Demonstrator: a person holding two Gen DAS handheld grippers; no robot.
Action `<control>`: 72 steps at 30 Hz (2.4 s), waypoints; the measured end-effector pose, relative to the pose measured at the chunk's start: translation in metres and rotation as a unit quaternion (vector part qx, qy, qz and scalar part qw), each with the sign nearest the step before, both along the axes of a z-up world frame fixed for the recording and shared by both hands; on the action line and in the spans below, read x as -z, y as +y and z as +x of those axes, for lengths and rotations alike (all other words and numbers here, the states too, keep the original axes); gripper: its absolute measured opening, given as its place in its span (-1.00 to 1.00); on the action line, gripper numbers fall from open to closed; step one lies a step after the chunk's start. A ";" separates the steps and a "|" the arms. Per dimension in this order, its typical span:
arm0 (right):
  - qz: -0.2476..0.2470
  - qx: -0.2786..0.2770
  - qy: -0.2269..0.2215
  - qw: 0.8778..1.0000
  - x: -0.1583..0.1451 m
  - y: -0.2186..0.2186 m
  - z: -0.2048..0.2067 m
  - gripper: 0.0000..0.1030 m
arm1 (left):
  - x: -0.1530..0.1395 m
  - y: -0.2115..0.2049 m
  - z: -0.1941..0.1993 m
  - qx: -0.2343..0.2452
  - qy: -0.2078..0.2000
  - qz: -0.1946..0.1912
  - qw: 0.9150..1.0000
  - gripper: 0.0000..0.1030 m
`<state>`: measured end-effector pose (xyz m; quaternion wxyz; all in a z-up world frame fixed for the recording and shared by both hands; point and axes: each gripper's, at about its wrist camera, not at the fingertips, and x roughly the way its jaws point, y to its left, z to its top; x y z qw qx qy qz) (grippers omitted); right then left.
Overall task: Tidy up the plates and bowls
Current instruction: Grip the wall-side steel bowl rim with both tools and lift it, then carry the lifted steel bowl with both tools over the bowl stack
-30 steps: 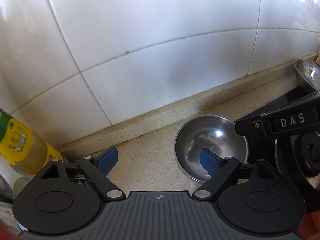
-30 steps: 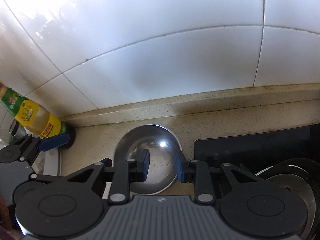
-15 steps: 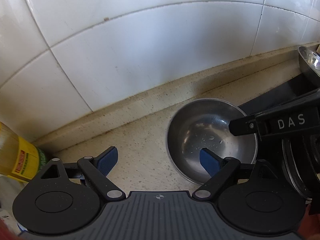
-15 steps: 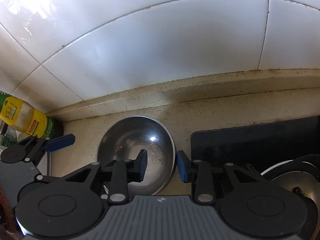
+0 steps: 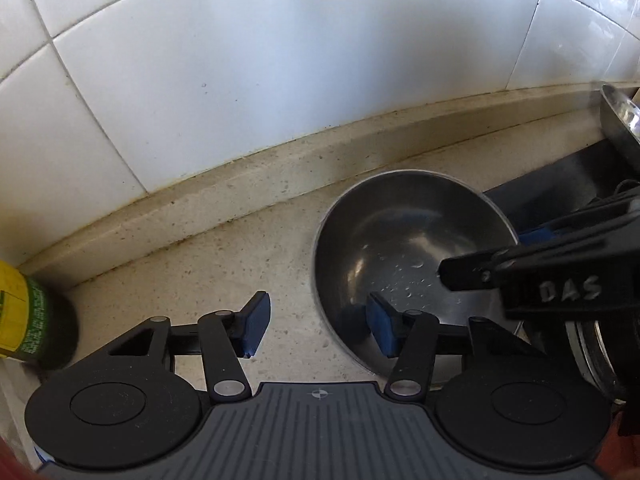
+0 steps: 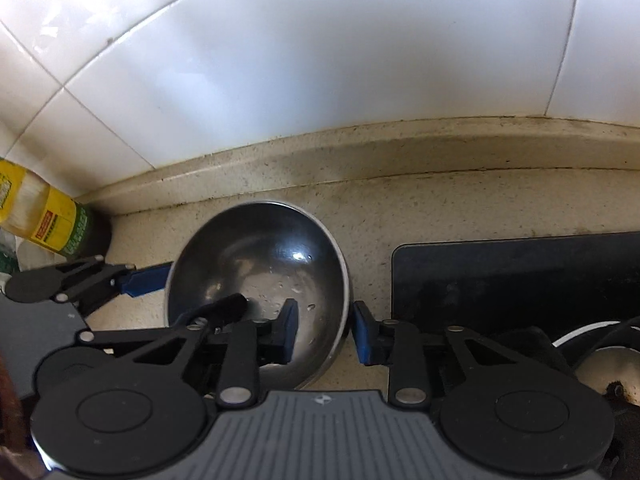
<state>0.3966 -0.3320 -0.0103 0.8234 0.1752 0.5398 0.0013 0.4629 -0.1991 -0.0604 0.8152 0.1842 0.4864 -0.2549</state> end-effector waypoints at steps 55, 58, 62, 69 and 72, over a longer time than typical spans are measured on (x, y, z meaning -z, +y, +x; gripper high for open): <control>0.009 -0.050 -0.120 0.991 -0.135 0.050 -0.083 -0.60 | -0.129 0.056 -0.100 -0.010 -0.124 -0.062 0.990 0.16; 0.010 -0.063 -0.122 0.990 -0.142 0.060 -0.098 -0.60 | -0.135 0.066 -0.115 -0.011 -0.128 -0.064 0.990 0.17; 0.016 -0.079 -0.115 0.990 -0.142 0.070 -0.117 -0.60 | -0.139 0.079 -0.136 -0.013 -0.126 -0.066 0.990 0.21; 0.030 -0.106 -0.079 0.991 -0.114 0.088 -0.133 -0.60 | -0.129 0.088 -0.165 -0.009 -0.119 -0.041 0.992 0.27; 0.034 -0.113 -0.065 0.991 -0.103 0.094 -0.134 -0.60 | -0.120 0.092 -0.170 -0.014 -0.106 -0.034 0.994 0.28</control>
